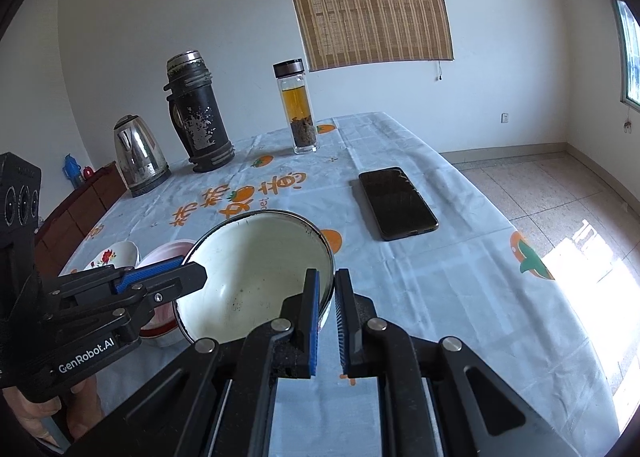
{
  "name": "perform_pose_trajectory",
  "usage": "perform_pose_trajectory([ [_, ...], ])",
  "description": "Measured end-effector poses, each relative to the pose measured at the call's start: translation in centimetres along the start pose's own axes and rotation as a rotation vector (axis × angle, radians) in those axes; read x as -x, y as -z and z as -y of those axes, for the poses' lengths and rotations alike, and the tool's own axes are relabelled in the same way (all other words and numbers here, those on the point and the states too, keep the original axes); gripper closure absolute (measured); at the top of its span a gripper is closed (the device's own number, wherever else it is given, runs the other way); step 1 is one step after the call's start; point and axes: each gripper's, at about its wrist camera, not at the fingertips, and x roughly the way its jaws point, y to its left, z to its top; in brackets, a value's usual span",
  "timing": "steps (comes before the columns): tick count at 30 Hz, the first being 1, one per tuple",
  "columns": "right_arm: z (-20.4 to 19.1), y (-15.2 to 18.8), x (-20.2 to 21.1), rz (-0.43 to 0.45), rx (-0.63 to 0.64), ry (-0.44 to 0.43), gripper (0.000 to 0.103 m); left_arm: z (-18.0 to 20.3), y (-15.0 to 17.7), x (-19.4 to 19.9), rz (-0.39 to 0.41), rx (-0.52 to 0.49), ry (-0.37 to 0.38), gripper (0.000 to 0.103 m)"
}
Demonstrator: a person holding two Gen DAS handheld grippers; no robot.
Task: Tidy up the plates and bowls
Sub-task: 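Lift the enamel bowl with the right tool over the pink bowl, then lower the enamel bowl into the pink bowl with the right tool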
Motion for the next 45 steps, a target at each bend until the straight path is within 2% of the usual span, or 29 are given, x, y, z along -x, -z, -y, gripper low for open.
perform_pose_trajectory([
  [8, -3.0, -1.2, 1.0, 0.034, 0.042, -0.026, 0.094, -2.0, -0.6, 3.3, 0.068, 0.035, 0.005, 0.091],
  [21, -8.5, -2.6, 0.8, 0.049, 0.114, -0.072, 0.093, -6.3, -0.8, 6.3, 0.130, 0.097, -0.048, 0.091],
  [32, -10.6, -2.2, -0.8, 0.014, 0.139, -0.079, 0.093, -8.7, -0.5, 6.0, 0.102, 0.155, -0.063, 0.091],
  [45, -10.9, -1.3, -2.9, -0.054, 0.134, -0.081, 0.093, -9.7, 0.2, 4.5, 0.051, 0.189, -0.088, 0.091],
])
